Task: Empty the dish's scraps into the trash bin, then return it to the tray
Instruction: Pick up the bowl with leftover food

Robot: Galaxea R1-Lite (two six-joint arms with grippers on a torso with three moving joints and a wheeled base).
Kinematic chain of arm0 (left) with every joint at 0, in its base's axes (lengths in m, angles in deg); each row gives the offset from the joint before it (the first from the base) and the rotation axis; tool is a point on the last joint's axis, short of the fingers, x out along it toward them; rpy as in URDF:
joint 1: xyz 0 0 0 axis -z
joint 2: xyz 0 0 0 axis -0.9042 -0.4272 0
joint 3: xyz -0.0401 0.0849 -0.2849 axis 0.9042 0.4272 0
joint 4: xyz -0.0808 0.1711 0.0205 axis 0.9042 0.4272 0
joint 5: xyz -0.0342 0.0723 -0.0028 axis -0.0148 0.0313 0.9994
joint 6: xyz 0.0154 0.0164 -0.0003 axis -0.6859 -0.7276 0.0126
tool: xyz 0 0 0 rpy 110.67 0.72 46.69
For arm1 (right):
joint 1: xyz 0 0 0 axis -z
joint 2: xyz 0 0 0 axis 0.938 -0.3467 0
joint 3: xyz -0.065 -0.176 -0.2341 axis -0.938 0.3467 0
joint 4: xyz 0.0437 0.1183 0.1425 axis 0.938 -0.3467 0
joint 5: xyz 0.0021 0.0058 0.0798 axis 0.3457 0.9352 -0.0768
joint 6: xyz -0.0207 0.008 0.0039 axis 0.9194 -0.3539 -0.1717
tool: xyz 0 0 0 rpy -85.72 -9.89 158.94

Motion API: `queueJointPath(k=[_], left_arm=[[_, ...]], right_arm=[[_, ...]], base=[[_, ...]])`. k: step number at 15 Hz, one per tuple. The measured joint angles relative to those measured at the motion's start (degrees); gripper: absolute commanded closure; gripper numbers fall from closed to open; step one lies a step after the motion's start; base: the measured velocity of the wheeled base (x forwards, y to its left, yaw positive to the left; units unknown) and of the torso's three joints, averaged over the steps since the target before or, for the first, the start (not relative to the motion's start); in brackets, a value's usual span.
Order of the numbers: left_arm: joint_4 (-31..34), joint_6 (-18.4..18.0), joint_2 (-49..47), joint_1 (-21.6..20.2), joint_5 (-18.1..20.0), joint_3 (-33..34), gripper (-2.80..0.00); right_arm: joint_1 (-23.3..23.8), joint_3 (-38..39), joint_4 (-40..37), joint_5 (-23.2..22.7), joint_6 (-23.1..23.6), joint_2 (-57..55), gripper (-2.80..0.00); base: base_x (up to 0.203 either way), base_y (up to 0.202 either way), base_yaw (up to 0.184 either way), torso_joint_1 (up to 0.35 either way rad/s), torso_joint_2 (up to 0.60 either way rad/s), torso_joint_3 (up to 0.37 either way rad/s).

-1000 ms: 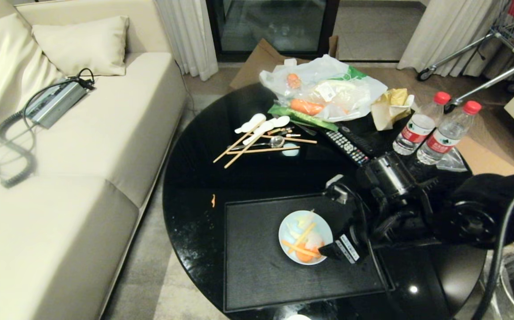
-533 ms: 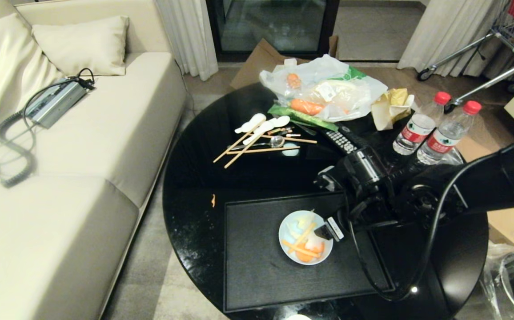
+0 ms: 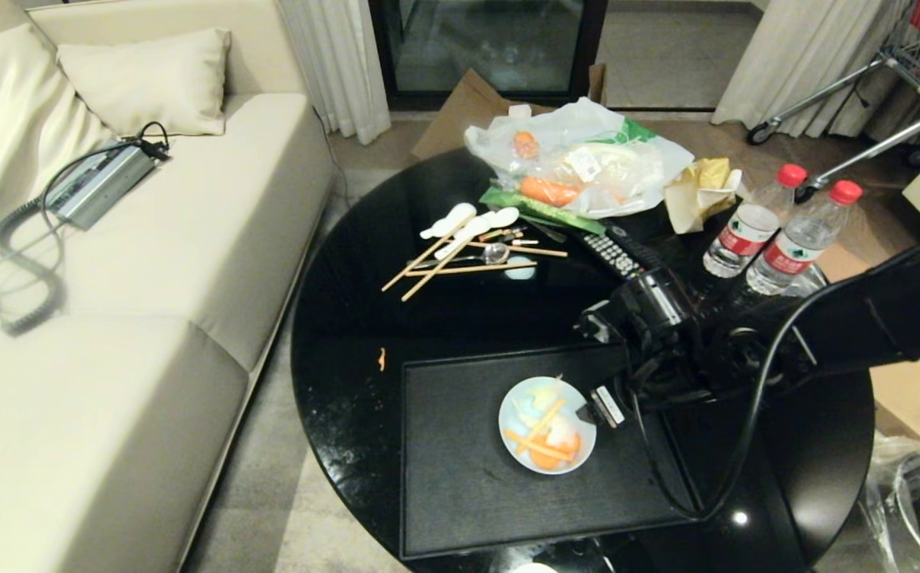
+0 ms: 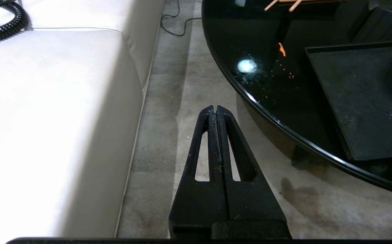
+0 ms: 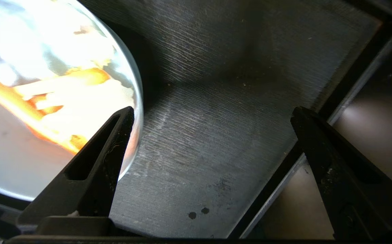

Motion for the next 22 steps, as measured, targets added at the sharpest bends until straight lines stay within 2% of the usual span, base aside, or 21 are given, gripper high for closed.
queueJointPath(k=[7, 11, 13, 14, 22], left_arm=[[0.0, 0.01, 0.0, 0.0, -0.02, 0.0, 0.0], [0.03, -0.02, 0.0, 0.0, -0.02, 0.0, 0.0], [0.02, 0.0, 0.0, 0.0, -0.02, 0.0, 0.0], [0.02, 0.0, 0.0, 0.0, -0.02, 0.0, 0.0], [0.02, 0.0, 0.0, 0.0, -0.02, 0.0, 0.0]], right_arm=[[-1.5, -2.06, 0.24, 0.28, -0.14, -1.19, -2.8], [-3.1, -2.54, 0.29, 4.3, -1.47, -1.57, -2.8], [-3.36, -2.71, 0.33, 4.87, -1.52, -1.8, -2.8], [-3.43, -2.76, 0.3, 4.91, -1.5, -1.9, 0.0], [-3.73, -2.21, -0.22, 5.98, -1.99, -2.65, 0.0]], base=[[0.0, 0.0, 0.0, 0.0, 0.0, 0.0], [0.0, 0.0, 0.0, 0.0, 0.0, 0.0], [0.0, 0.0, 0.0, 0.0, 0.0, 0.0], [0.0, 0.0, 0.0, 0.0, 0.0, 0.0], [0.0, 0.0, 0.0, 0.0, 0.0, 0.0]])
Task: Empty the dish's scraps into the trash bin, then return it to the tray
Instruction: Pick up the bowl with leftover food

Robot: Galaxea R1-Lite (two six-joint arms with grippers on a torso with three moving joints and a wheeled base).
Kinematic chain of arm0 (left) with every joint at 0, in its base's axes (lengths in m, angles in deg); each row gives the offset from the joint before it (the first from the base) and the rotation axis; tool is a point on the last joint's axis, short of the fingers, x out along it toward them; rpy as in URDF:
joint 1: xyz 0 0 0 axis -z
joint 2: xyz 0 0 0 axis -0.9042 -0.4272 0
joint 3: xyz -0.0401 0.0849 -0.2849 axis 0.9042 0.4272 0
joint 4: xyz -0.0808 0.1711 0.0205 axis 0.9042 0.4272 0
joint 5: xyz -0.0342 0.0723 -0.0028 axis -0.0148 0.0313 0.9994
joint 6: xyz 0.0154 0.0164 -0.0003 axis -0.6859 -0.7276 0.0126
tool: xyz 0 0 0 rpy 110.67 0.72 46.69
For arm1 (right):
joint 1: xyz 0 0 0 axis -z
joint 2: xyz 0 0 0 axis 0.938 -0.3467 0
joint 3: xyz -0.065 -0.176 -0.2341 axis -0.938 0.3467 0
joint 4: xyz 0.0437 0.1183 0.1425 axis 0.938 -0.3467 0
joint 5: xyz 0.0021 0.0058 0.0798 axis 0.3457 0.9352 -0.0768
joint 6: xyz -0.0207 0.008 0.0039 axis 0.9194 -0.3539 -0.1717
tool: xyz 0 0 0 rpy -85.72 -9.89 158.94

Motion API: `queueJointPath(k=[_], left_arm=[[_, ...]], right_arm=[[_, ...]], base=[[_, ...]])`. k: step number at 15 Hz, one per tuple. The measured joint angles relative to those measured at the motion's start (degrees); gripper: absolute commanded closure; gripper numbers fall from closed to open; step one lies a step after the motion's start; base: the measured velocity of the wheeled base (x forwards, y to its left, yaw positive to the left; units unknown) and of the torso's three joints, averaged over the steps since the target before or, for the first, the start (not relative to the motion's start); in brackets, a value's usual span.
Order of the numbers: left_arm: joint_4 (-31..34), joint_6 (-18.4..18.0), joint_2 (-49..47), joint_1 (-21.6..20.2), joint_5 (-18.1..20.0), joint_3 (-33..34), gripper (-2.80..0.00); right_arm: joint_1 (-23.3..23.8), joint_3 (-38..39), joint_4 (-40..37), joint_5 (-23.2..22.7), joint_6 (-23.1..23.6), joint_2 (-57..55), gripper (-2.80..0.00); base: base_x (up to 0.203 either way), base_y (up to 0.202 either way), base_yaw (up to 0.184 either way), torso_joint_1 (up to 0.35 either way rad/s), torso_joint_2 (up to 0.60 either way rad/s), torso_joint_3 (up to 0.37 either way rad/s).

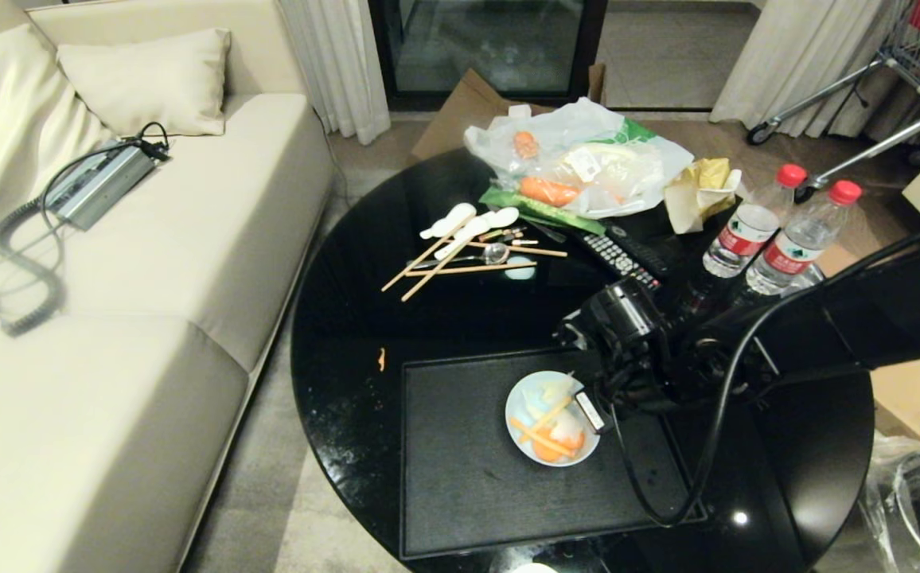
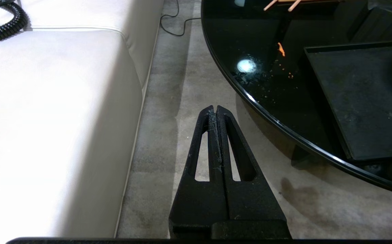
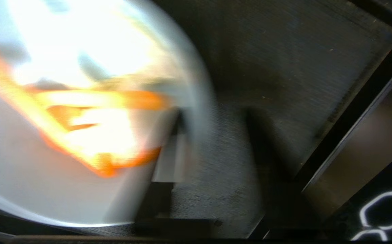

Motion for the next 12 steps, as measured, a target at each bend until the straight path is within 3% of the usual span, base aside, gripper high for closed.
queueJointPath(k=[12], left_arm=[[0.0, 0.0, 0.0, 0.0, 0.0, 0.0, 0.0]], right_arm=[[-0.85, 1.22, 0.16, 2.56, -2.67, 0.27, 0.0]], base=[[0.0, 0.0, 0.0, 0.0, 0.0, 0.0]])
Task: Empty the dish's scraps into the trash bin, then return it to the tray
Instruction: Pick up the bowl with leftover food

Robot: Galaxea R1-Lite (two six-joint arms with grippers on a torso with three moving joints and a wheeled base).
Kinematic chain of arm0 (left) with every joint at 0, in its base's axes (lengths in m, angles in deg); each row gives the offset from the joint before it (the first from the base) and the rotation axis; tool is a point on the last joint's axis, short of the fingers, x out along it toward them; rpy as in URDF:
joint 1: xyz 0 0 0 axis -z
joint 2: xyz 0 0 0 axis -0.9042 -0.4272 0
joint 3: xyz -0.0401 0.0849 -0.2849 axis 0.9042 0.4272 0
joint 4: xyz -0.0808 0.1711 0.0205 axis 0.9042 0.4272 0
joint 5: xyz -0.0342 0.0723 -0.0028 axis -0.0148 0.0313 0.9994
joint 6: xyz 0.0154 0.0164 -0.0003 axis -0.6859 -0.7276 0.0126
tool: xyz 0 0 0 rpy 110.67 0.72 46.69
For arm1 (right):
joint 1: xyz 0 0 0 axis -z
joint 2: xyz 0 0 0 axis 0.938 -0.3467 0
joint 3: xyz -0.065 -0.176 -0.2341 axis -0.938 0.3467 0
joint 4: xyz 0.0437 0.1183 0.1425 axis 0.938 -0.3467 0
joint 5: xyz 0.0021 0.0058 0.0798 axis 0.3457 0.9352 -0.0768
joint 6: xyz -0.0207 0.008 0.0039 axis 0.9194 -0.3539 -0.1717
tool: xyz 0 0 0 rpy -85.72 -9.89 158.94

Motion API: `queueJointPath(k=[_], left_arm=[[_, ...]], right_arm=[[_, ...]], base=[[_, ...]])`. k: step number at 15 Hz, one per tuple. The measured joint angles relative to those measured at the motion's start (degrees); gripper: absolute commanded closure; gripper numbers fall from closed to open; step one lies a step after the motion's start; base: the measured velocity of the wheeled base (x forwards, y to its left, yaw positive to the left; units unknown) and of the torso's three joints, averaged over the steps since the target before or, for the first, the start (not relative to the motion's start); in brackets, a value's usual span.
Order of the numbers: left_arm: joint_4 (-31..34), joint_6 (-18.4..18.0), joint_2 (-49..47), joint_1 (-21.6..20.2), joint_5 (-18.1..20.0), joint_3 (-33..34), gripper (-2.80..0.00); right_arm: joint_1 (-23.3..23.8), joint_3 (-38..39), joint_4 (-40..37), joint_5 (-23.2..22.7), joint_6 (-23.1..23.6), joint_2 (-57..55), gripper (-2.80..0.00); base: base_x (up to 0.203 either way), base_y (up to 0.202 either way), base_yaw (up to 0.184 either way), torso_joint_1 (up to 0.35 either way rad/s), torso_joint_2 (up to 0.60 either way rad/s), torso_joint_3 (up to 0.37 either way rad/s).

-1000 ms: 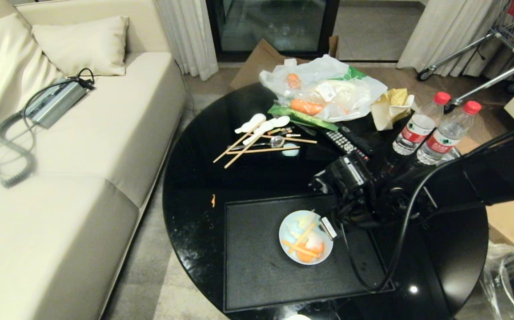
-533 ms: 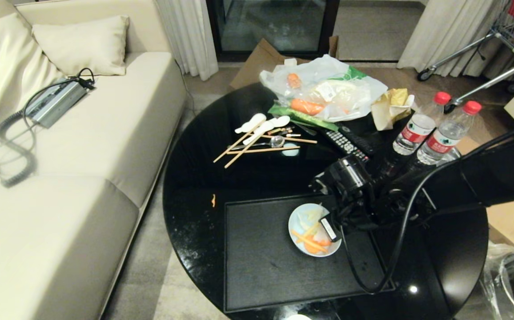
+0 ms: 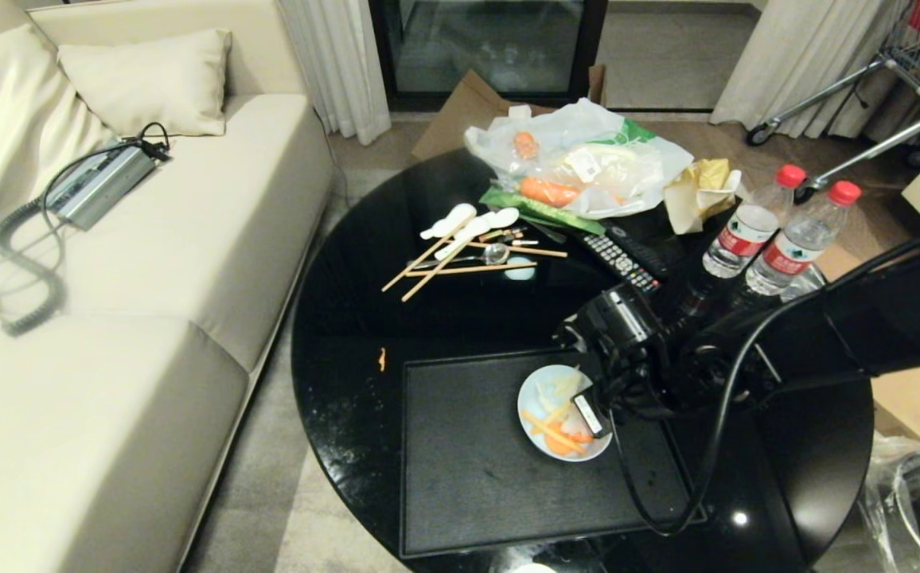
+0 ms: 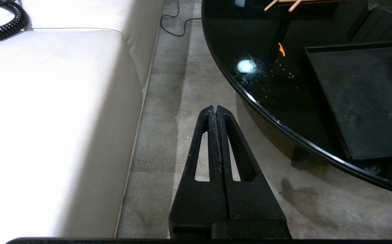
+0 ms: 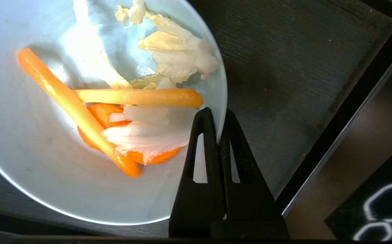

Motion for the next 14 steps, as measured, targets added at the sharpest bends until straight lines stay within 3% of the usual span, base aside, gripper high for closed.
queueJointPath(k=[7, 14], left_arm=[[0.0, 0.0, 0.0, 0.0, 0.01, 0.0, 0.0], [0.0, 0.0, 0.0, 0.0, 0.0, 0.0, 0.0]], right_arm=[[3.18, 1.98, -0.65, 0.12, -3.19, 4.22, 0.0], [10.63, 9.7, -0.9, -0.35, -4.99, 11.51, 0.0]], base=[[0.0, 0.0, 0.0, 0.0, 0.0, 0.0], [0.0, 0.0, 0.0, 0.0, 0.0, 0.0]])
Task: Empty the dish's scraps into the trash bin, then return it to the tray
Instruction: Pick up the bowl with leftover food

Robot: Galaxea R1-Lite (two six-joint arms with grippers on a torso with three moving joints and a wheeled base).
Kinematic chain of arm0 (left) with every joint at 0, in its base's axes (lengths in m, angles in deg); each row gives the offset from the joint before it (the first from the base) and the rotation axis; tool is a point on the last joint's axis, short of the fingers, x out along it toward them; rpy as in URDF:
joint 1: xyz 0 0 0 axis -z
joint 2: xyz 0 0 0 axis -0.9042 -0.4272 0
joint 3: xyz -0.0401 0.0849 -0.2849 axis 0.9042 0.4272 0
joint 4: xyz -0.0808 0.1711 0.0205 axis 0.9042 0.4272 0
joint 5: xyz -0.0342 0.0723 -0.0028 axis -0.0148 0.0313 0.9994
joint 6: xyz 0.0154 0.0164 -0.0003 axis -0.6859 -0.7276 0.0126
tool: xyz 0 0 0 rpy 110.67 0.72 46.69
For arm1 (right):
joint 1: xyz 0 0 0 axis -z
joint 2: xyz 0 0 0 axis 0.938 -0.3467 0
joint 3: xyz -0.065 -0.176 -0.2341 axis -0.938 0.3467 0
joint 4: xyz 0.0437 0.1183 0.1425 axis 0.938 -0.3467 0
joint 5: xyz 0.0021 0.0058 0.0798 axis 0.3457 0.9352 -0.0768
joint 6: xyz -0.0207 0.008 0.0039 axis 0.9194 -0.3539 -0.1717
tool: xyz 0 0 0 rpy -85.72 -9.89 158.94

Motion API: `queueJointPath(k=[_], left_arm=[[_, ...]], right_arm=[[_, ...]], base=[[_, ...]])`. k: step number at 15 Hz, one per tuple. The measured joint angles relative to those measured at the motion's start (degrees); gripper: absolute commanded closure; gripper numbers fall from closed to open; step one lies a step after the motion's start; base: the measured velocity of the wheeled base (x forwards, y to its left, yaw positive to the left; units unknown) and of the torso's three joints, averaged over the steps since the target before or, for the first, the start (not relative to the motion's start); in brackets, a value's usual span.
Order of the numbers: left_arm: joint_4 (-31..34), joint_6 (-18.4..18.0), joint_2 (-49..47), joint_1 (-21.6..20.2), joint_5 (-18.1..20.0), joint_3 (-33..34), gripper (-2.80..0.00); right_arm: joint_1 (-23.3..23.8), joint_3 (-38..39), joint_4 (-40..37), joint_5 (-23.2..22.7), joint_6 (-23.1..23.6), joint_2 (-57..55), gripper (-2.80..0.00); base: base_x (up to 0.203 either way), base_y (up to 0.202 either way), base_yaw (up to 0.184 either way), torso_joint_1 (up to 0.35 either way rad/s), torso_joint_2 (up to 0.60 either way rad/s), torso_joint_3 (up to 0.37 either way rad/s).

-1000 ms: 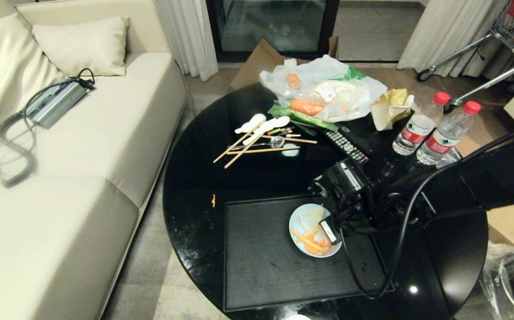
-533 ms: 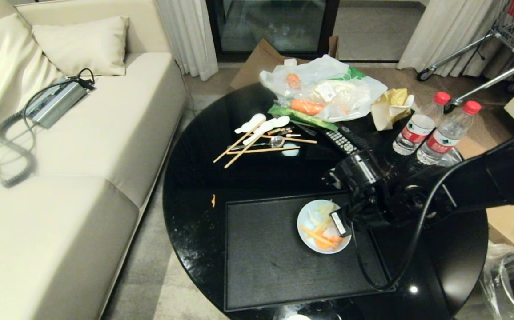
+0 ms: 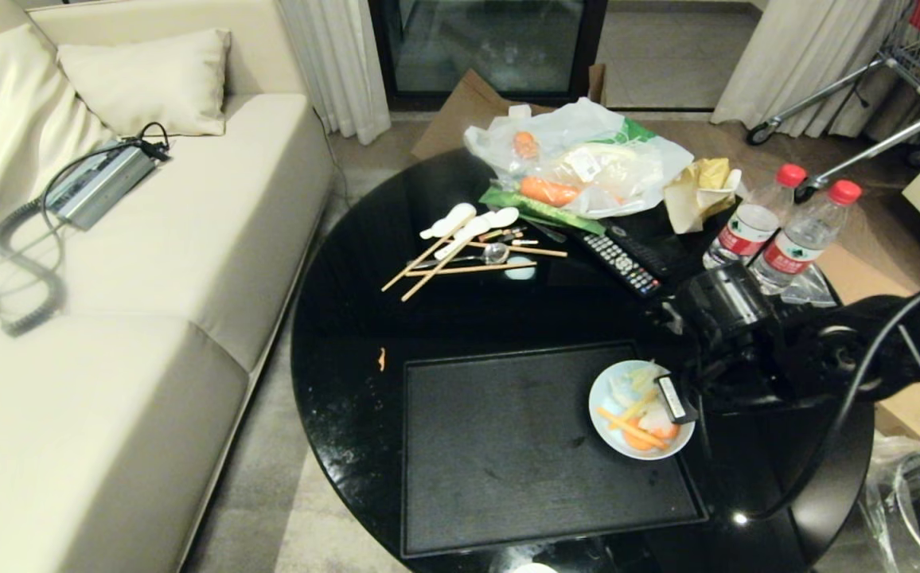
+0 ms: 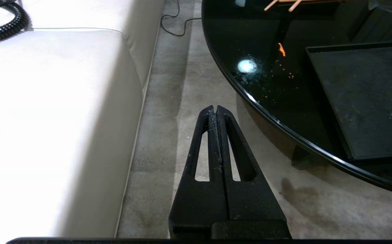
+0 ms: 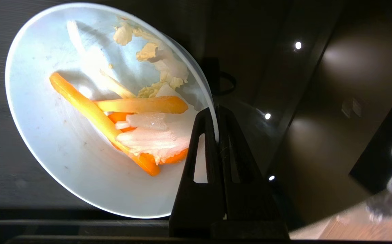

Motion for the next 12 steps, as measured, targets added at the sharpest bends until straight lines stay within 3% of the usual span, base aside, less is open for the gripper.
queueJointPath(k=[5, 12], left_arm=[[0.0, 0.0, 0.0, 0.0, 0.0, 0.0, 0.0], [0.0, 0.0, 0.0, 0.0, 0.0, 0.0, 0.0]], right_arm=[[6.53, 6.72, 0.05, -3.3, -2.22, 7.43, 0.0], [16.79, 18.88, -5.19, -3.45, -5.19, 20.4, 0.0]], base=[[0.0, 0.0, 0.0, 0.0, 0.0, 0.0], [0.0, 0.0, 0.0, 0.0, 0.0, 0.0]])
